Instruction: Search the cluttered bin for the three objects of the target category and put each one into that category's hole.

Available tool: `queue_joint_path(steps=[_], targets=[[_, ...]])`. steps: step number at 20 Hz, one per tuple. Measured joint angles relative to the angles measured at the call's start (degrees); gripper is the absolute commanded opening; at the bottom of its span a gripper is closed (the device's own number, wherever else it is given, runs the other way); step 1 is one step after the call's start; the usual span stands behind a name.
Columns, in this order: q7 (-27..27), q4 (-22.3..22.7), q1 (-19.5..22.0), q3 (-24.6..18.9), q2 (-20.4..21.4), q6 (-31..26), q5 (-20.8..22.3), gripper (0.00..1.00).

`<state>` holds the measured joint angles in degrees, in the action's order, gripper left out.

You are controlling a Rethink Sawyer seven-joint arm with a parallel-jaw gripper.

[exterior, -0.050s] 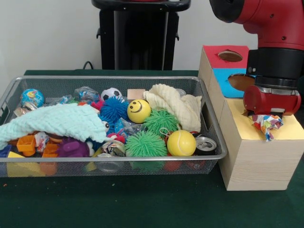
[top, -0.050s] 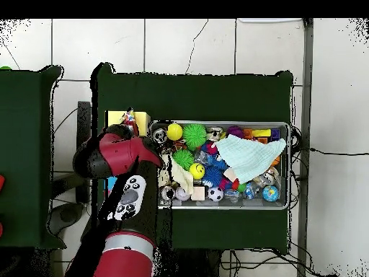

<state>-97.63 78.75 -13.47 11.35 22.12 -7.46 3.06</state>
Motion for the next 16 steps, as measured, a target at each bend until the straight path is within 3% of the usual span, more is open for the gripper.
queue_joint_path(steps=[2, 3, 16], targets=[[0.0, -0.01, 0.0, 0.0, 0.0, 0.0, 0.02, 1.0], [0.01, -0.1, 0.03, 0.23, -0.01, -0.02, 0.05, 0.0], [0.0, -0.23, -0.11, 0.44, -0.11, -0.01, 0.05, 0.0]])
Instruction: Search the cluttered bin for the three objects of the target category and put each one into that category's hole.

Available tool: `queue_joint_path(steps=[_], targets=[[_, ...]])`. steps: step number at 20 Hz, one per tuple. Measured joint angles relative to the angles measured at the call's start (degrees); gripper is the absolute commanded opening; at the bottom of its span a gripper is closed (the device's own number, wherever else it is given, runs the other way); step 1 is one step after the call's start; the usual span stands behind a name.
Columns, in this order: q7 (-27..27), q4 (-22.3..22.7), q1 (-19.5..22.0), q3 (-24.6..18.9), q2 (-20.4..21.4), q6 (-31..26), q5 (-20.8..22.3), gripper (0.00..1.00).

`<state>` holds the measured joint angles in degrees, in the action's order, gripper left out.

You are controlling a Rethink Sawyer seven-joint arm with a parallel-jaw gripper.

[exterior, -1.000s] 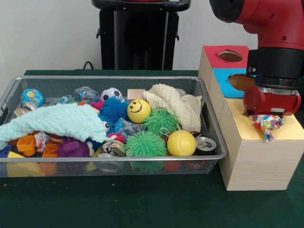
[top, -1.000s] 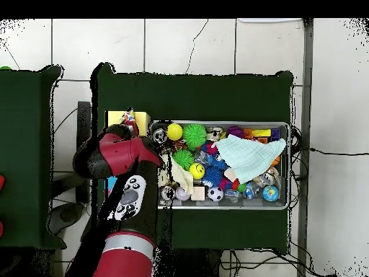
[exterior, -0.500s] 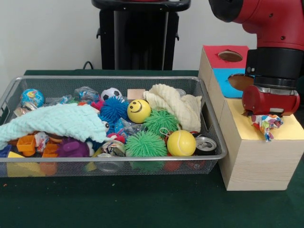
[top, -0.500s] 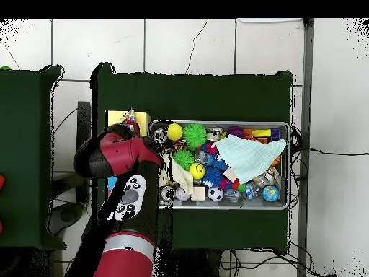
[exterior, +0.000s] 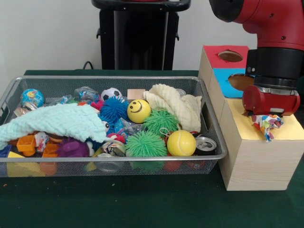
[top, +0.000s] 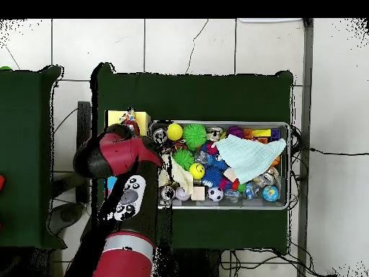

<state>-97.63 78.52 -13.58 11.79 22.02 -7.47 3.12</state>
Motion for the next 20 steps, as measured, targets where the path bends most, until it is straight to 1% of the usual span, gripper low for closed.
queue_joint_path(steps=[10, 11, 20], targets=[[0.0, 0.0, 0.15, -0.27, 0.12, -0.45, 0.01, 0.0], [0.0, 0.0, 0.14, -0.35, 0.11, -0.45, 0.0, 1.0], [0.0, 0.02, 0.35, -0.64, 0.14, -0.7, 0.01, 1.0]])
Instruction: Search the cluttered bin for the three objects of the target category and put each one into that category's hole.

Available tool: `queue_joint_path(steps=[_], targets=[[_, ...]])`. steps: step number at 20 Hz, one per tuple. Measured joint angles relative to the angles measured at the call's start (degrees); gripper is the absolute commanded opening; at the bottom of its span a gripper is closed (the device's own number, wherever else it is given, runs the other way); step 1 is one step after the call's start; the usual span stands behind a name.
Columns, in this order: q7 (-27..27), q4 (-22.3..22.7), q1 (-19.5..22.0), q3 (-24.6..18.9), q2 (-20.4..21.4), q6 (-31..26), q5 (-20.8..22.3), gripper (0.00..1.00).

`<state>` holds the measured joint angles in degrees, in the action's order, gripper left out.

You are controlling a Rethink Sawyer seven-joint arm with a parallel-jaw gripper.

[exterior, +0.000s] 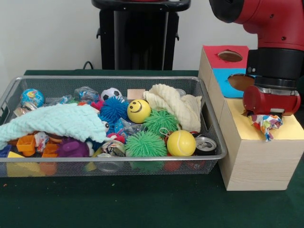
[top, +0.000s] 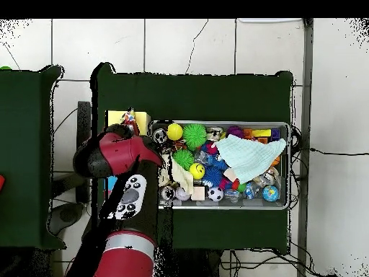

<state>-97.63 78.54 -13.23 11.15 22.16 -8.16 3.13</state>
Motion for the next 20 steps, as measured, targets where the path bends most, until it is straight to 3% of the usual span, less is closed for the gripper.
queue_joint_path(steps=[11, 20], targets=[[0.01, 0.13, 1.22, -1.51, 0.54, -1.61, 0.0, 1.0], [0.0, -0.31, 4.42, -5.17, 2.46, -10.59, -0.01, 1.0]])
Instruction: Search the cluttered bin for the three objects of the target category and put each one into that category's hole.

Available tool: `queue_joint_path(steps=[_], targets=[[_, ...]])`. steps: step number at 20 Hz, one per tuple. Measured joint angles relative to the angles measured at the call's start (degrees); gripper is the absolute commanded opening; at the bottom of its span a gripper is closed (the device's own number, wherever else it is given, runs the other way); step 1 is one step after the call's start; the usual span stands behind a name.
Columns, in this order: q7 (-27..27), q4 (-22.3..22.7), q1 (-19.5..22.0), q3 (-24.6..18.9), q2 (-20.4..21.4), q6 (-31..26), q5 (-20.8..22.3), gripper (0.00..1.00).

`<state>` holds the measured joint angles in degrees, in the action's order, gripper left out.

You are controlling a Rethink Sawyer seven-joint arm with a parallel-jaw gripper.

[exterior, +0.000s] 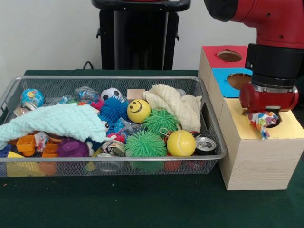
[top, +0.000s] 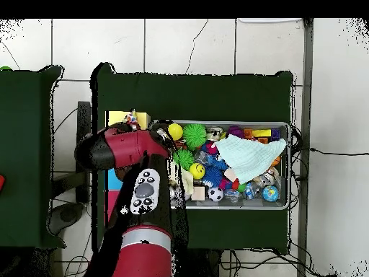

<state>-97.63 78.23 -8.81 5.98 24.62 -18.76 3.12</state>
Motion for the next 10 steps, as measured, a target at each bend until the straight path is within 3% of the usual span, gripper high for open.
queue_joint_path(steps=[10], targets=[[0.0, -0.37, 1.73, -2.09, 1.34, -5.2, 0.02, 1.0]])
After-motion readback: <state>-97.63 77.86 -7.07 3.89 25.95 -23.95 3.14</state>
